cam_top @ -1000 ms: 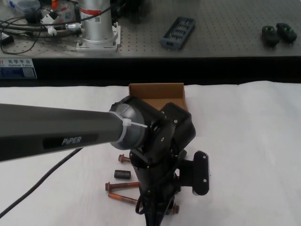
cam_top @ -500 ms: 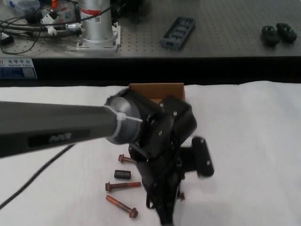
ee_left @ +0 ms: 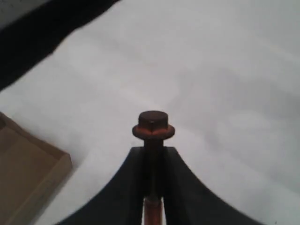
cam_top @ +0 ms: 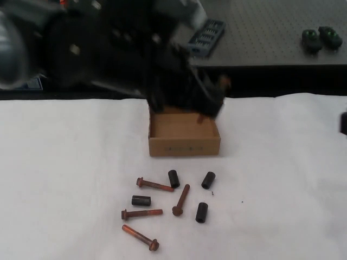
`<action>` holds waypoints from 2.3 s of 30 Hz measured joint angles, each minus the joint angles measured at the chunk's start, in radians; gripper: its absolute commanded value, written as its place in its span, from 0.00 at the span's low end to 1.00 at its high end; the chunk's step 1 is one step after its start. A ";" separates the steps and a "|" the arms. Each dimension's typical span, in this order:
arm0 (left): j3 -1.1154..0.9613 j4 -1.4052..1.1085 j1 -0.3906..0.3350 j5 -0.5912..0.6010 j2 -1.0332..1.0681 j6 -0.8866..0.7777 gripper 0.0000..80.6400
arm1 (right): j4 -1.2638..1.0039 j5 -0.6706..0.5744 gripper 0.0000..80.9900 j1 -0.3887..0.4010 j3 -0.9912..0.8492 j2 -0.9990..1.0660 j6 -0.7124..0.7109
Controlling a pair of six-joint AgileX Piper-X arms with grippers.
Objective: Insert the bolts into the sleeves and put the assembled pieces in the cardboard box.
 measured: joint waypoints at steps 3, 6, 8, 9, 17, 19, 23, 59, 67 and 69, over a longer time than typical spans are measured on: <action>0.000 -0.053 0.033 0.047 -0.083 -0.066 0.01 | -0.077 -0.112 0.03 0.000 0.000 0.080 -0.024; 0.000 -0.117 0.040 0.096 -0.135 -0.141 0.01 | -0.189 -0.229 0.03 0.000 0.000 0.148 -0.064; 0.000 -0.158 0.039 0.125 -0.145 -0.173 0.01 | -0.240 -0.273 0.03 0.005 0.000 0.191 -0.081; 0.000 -0.172 0.039 0.134 -0.157 -0.189 0.01 | -0.264 -0.294 0.03 0.008 0.000 0.211 -0.085; 0.003 -0.208 0.039 0.212 -0.180 -0.248 0.01 | -0.475 -0.355 0.03 0.094 0.027 0.318 -0.088; 0.003 -0.208 0.039 0.230 -0.180 -0.249 0.01 | -0.551 -0.357 0.03 0.111 0.052 0.324 -0.014; 0.006 -0.208 0.039 0.248 -0.180 -0.250 0.01 | -0.879 -0.346 0.03 0.163 0.189 0.343 0.168; 0.183 -0.515 0.007 0.302 -0.180 -0.421 0.01 | -1.069 -0.345 0.03 0.171 0.186 0.396 0.303; 0.183 -0.552 0.009 0.302 -0.180 -0.423 0.01 | -1.059 -0.415 0.03 0.116 0.186 0.396 0.309; 0.183 -0.552 0.010 0.302 -0.180 -0.423 0.01 | -1.062 -0.431 0.03 0.116 0.186 0.396 0.317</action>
